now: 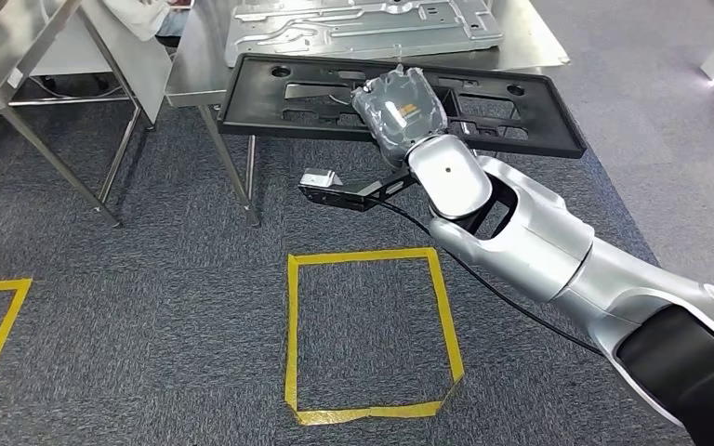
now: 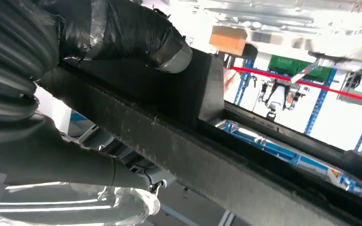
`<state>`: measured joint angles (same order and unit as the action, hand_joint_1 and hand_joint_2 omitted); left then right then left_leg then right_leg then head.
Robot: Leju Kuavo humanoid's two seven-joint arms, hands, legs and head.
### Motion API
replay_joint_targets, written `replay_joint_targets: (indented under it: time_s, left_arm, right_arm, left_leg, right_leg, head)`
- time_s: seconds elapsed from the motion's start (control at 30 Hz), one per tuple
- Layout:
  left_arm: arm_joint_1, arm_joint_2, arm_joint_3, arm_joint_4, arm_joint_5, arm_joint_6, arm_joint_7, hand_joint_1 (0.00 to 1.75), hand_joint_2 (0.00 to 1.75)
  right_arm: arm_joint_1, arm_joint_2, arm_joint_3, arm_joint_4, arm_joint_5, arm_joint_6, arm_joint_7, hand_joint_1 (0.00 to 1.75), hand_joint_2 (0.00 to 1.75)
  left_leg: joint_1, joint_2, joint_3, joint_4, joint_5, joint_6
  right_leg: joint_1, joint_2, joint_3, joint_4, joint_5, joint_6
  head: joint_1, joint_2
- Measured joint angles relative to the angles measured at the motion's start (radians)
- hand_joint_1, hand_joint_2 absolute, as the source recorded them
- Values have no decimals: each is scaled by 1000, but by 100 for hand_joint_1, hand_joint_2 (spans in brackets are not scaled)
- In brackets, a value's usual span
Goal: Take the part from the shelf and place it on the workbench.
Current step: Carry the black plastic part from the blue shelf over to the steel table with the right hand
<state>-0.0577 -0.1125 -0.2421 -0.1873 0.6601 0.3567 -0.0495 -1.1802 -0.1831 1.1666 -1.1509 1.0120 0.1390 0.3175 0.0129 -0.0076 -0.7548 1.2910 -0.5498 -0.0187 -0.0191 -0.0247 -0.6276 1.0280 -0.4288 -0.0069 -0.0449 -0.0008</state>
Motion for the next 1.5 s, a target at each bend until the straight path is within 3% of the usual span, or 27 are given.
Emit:
replay_joint_targets:
  time_s: [0.1, 0.17, 0.27, 0.33, 0.43, 0.47, 0.5, 0.53, 0.6, 0.67, 0.73, 0.83, 0.87, 0.93, 1.0, 1.03, 1.07, 1.1, 1.17, 1.33, 1.43, 1.47, 1.5]
  left_arm:
    - [1, 1, 0, 0, 3, 4, 1, 0, 175]
    - [0, 2, 0, 0, 4, 5, 1, 0, 175]
    - [1, 2, 0, 0, 9, 14, -6, 0, 175]
    - [0, 2, 0, 0, 12, 25, -20, 0, 175]
    - [-1, 3, 0, 0, 7, 27, -32, 0, 175]
    - [-1, 3, 0, 0, 3, 30, -35, 0, 175]
    - [-1, 3, 0, 0, -1, 37, -39, 0, 175]
    - [-1, 3, -1, 0, -6, 45, -43, 0, 175]
    - [-2, 3, -3, 0, -10, 62, -50, 0, 175]
    - [-2, 3, -4, 0, -10, 69, -52, 0, 175]
    - [-2, 3, -6, 0, -9, 71, -52, 0, 175]
    - [-1, 5, -8, 0, -8, 75, -50, 0, 175]
    - [-1, 6, -9, 0, -8, 76, -49, 0, 175]
    - [-1, 6, -10, 0, -8, 76, -46, 0, 175]
    - [-1, 6, -12, 0, -8, 75, -42, 0, 175]
    - [0, 6, -13, 0, -8, 75, -41, 0, 175]
    - [0, 7, -15, 0, -8, 75, -40, 0, 175]
    - [0, 8, -16, 0, -8, 74, -40, 0, 175]
    - [-1, 10, -18, 0, -7, 74, -39, 0, 175]
    - [-2, 10, -22, 0, -7, 74, -39, 0, 175]
    - [-1, 10, -22, 0, -7, 74, -39, 0, 175]
    - [-1, 10, -22, 0, -7, 74, -39, 0, 175]
    - [-1, 11, -22, 0, -7, 74, -39, 0, 175]
  right_arm:
    - [-1, 5, 4, 7, -2, -3, -4, 175, 175]
    - [-2, 7, 4, 10, -7, -7, -7, 175, 175]
    - [-2, 11, 6, 15, -12, -11, -13, 175, 175]
    - [-3, 12, 6, 17, -12, -12, -14, 175, 175]
    - [-2, 12, 8, 22, -12, -13, -16, 175, 175]
    - [0, 12, 9, 24, -12, -13, -18, 175, 175]
    - [2, 12, 10, 26, -12, -13, -19, 175, 175]
    - [3, 12, 11, 28, -13, -13, -20, 175, 175]
    - [1, 12, 11, 31, -13, -10, -20, 175, 175]
    - [-3, 12, 11, 32, -15, -4, -20, 175, 175]
    - [-4, 11, 11, 32, -16, 2, -19, 175, 175]
    - [-4, 10, 11, 32, -17, 4, -16, 175, 175]
    - [-5, 10, 11, 31, -17, 4, -15, 175, 175]
    - [-4, 10, 11, 31, -17, 4, -13, 175, 175]
    - [0, 10, 11, 32, -17, 4, -14, 175, 175]
    - [1, 10, 11, 32, -17, 4, -14, 175, 175]
    - [2, 10, 11, 32, -17, 4, -14, 175, 175]
    - [2, 10, 11, 32, -17, 4, -14, 175, 175]
    - [1, 10, 11, 32, -17, 4, -13, 175, 175]
    - [-1, 10, 11, 32, -17, 3, -14, 175, 175]
    - [-1, 10, 11, 32, -17, 3, -14, 175, 175]
    - [-2, 10, 11, 32, -17, 3, -14, 175, 175]
    - [-2, 10, 11, 32, -17, 3, -14, 175, 175]
  left_leg:
    - [-2, 7, 87, -181, 87, 6]
    - [-7, 11, 125, -256, 106, 14]
    - [-9, 7, 128, -266, 108, 31]
    - [-5, 5, 134, -275, 114, 43]
    - [-6, 4, 137, -278, 114, 54]
    - [-7, 2, 137, -277, 113, 55]
    - [-8, 0, 137, -275, 112, 56]
    - [-9, -3, 137, -273, 111, 56]
    - [-11, -9, 137, -267, 106, 54]
    - [-13, -13, 133, -261, 102, 47]
    - [-12, -13, 130, -262, 102, 38]
    - [-11, -10, 126, -245, 88, 22]
    - [-10, -8, 110, -210, 68, 15]
    - [-5, -4, 47, -86, 16, 4]
    - [-1, -2, -7, 2, -1, -4]
    - [1, 0, -9, -8, 19, -7]
    - [3, 2, 10, -56, 55, -8]
    - [5, 4, 40, -126, 94, -9]
    - [1, 7, 96, -238, 131, -4]
    - [-1, 3, 122, -274, 123, 27]
    - [2, 3, 129, -280, 123, 32]
    - [2, 3, 131, -280, 122, 34]
    - [0, 3, 134, -280, 119, 39]
  right_leg:
    - [2, -7, 3, 2, -3, 5]
    - [5, -10, 3, 1, -4, 14]
    - [5, -10, 4, -4, -2, 32]
    - [3, 2, -11, 31, -27, 41]
    - [2, 20, -96, 214, -114, 46]
    - [3, 22, -120, 261, -126, 46]
    - [3, 23, -128, 275, -120, 45]
    - [3, 23, -116, 248, -95, 43]
    - [6, 24, -54, 118, -33, 32]
    - [11, 26, -6, 20, -7, 24]
    - [15, 26, 3, 1, -9, 20]
    - [7, 23, 16, -15, -4, 7]
    - [3, 22, 21, -20, -2, 3]
    - [1, 21, 25, -22, -5, -2]
    - [0, 22, 28, -21, -9, -3]
    - [-1, 22, 31, -20, -13, -1]
    - [-2, 22, 35, -19, -17, 1]
    - [-4, 22, 40, -18, -22, 5]
    - [-2, 23, 46, -14, -32, 16]
    - [-1, 21, 53, -16, -45, 43]
    - [-4, 21, 53, -11, -51, 46]
    - [-3, 22, 47, 3, -57, 47]
    - [-2, 22, 14, 66, -82, 48]
  head:
    - [0, 0]
    - [1, 0]
    - [1, 0]
    - [2, 0]
    - [4, 0]
    - [3, 0]
    - [3, 0]
    - [4, 0]
    - [4, 0]
    - [3, 0]
    - [2, 0]
    - [1, 0]
    - [-1, 0]
    - [-4, 0]
    - [-4, 0]
    - [-4, 0]
    - [-4, 0]
    - [-4, 0]
    - [-5, 0]
    - [-6, 0]
    - [-6, 0]
    - [-5, 0]
    - [-4, 0]
